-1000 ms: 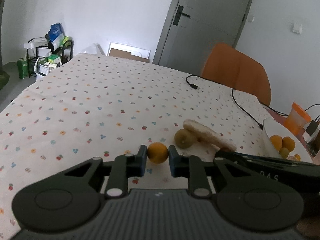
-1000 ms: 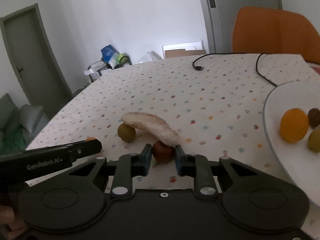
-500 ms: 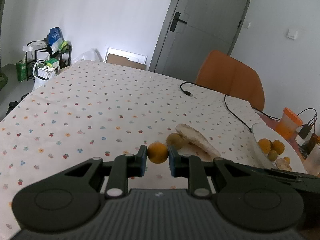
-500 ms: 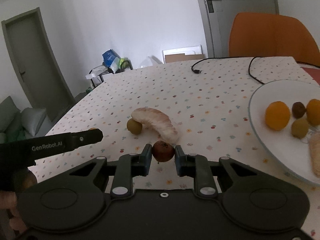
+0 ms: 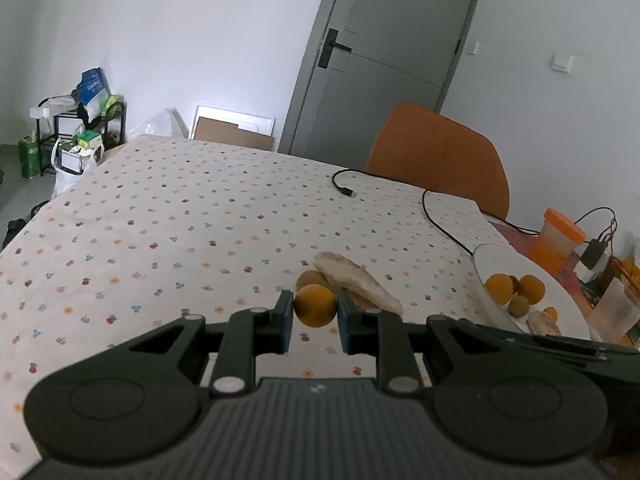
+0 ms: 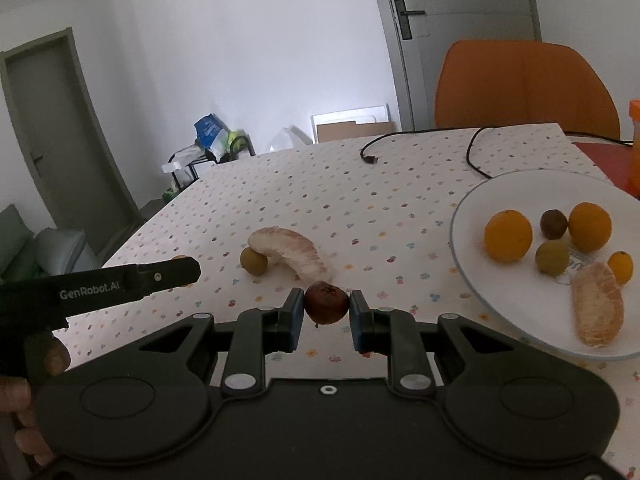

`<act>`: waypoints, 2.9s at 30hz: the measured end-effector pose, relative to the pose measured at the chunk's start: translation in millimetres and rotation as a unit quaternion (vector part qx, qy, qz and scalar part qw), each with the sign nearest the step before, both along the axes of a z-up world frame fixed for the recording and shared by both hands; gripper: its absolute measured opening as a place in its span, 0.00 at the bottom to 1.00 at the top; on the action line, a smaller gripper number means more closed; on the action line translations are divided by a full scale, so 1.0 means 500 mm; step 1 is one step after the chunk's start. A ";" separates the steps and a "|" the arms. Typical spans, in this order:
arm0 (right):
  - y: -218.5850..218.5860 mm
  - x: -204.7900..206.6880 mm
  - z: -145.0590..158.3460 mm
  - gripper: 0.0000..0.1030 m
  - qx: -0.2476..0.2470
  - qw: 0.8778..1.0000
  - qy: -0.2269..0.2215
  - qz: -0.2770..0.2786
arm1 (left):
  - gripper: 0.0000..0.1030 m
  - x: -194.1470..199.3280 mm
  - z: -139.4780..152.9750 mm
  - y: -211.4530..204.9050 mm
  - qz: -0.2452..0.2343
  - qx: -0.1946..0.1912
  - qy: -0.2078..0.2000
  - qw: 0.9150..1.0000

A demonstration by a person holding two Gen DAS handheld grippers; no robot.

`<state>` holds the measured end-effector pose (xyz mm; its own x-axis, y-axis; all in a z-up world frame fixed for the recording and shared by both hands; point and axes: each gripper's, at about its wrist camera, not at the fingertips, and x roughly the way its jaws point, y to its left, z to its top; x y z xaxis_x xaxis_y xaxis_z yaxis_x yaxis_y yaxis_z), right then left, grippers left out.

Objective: Organize fruits
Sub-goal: 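Carry the mandarin and plum onto the white plate and open both grippers, then move both tools back toward the last kiwi and pale bread piece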

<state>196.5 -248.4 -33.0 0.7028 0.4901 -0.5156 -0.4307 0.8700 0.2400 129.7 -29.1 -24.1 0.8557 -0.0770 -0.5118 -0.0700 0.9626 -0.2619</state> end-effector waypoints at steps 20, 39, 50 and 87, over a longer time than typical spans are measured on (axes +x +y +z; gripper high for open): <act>-0.111 -0.021 0.014 0.22 0.008 0.998 -0.020 -0.054 | 0.21 0.020 0.022 -0.108 -0.052 0.024 -0.013 0.998; -0.255 -0.023 -0.006 0.22 0.015 0.989 -0.030 -0.143 | 0.21 0.072 0.026 -0.250 -0.115 0.039 -0.019 0.992; -0.313 -0.013 -0.018 0.23 0.014 0.982 -0.032 -0.185 | 0.21 0.098 0.011 -0.312 -0.145 0.042 -0.013 0.988; -0.229 -0.023 -0.010 0.93 -0.010 0.987 -0.059 -0.149 | 0.89 0.074 0.015 -0.209 -0.056 0.061 -0.003 0.997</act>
<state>184.8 -362.8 -37.9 0.8697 0.2442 -0.4290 -0.1796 0.9660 0.1859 166.6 -133.5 -16.5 0.8478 -0.1106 -0.5186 0.0415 0.9888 -0.1432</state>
